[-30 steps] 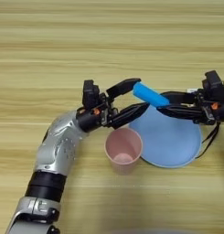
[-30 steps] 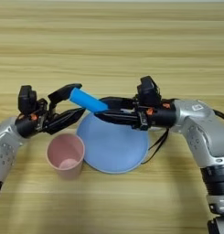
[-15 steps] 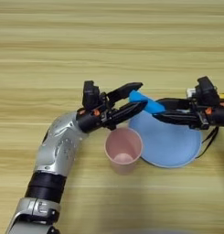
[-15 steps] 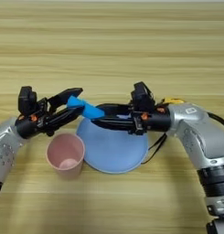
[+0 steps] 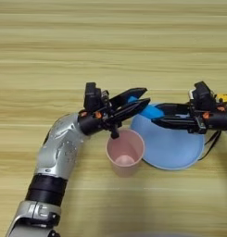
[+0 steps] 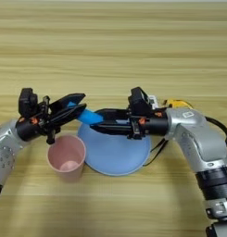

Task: Move the objects on the table

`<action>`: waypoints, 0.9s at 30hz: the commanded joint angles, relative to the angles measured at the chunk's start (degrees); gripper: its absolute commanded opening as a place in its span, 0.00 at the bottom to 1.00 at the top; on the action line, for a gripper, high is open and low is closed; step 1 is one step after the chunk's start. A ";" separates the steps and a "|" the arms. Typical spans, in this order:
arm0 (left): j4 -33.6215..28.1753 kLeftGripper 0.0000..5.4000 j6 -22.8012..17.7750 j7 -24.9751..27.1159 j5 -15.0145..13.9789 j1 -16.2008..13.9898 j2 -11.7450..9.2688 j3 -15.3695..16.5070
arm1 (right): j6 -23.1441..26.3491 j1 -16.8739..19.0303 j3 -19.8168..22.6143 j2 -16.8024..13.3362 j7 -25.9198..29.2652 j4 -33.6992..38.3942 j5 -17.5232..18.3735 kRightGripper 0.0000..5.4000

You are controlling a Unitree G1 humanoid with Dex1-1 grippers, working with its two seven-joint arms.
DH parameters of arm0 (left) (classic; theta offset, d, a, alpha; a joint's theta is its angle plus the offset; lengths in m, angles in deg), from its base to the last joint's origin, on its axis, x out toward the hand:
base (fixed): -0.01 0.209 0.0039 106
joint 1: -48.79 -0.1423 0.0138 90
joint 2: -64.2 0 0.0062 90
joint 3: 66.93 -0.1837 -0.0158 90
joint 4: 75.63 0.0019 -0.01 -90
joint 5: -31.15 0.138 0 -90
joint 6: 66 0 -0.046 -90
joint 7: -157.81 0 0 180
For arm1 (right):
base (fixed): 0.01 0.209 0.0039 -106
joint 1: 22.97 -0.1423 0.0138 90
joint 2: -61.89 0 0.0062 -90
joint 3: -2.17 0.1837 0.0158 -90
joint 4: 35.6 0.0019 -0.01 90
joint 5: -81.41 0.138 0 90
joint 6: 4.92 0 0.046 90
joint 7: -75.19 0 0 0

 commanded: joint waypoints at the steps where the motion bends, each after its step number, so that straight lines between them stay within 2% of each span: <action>1: -0.47 0.27 -0.53 -0.04 0.28 -0.12 -0.40 -0.55 | 0.52 -1.28 1.29 0.69 -0.94 0.53 1.31 0.26; 12: 0.19 0.27 -0.27 -0.20 0.38 0.22 -0.30 -0.48 | 1.35 -1.67 2.10 1.05 -0.96 1.33 2.02 0.26; 13: 0.25 0.27 -0.25 -0.22 0.36 0.24 -0.30 -0.49 | 1.34 -1.68 2.09 1.05 -0.93 1.31 1.97 0.31; 27: 0.64 0.25 -0.13 -0.32 0.53 0.48 -0.14 -0.39 | 1.44 -1.82 2.23 0.92 -1.07 1.65 2.46 0.60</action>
